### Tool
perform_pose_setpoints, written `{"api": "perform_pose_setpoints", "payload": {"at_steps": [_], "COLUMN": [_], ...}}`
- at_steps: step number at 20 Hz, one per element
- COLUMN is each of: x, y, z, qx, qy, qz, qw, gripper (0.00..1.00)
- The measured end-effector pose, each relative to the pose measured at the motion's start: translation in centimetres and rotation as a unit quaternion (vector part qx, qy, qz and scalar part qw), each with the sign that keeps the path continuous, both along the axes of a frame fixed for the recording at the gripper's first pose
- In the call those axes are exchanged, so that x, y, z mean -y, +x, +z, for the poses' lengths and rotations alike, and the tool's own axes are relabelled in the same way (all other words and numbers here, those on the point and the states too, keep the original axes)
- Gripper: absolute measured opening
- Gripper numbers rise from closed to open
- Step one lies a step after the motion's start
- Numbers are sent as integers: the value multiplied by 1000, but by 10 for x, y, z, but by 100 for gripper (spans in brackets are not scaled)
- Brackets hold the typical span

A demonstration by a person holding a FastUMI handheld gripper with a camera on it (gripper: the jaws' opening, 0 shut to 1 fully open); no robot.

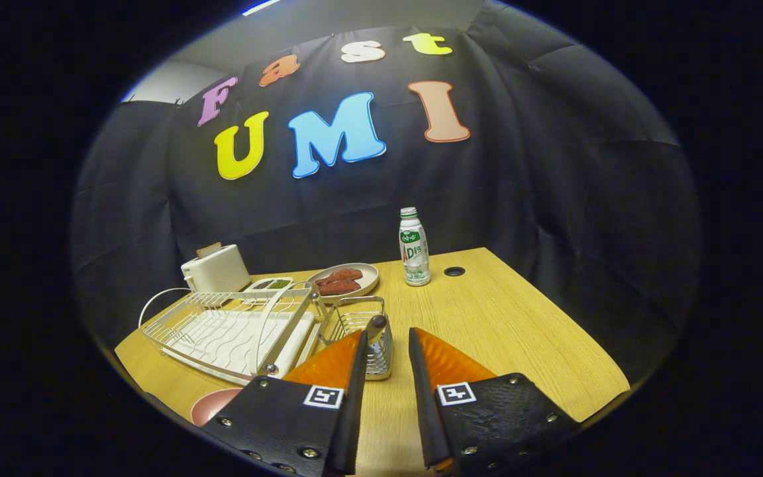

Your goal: Take the plate from the dish rack, then take the spoon from the basket and place it into the plate.

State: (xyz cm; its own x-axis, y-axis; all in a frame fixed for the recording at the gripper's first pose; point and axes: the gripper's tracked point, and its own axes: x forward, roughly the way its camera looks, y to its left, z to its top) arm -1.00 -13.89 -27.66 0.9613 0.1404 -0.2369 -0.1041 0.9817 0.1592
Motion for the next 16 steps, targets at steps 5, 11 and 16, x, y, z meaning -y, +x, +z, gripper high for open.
{"api": "perform_pose_setpoints", "payload": {"at_steps": [5,11,16], "x": [-15,-20,-27], "y": [30,49,49], "z": [3,-8,0], "qx": [21,23,7], "qy": [5,0,-8], "qz": [13,5,-9], "qw": [1000,1000,1000], "gripper": [37,26,14]}}
